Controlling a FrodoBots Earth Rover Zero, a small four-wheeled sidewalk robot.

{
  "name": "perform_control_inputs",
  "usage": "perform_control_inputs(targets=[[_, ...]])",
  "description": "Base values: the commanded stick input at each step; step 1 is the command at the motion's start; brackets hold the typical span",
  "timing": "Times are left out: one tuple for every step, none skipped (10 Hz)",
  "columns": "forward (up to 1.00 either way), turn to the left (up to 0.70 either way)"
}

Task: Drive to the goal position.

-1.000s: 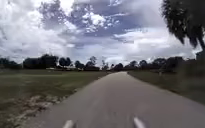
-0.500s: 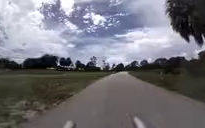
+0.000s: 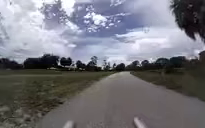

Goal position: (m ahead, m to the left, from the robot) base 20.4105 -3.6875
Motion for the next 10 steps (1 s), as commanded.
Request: perform_control_inputs(targets=[[0.62, 0.00], [0.08, 0.00], [0.00, 0.00], [0.00, 0.00], [0.00, 0.00], [0.00, 0.00], [0.00, 0.00], [0.00, 0.00], [0.00, 0.00], [0.00, 0.00]])
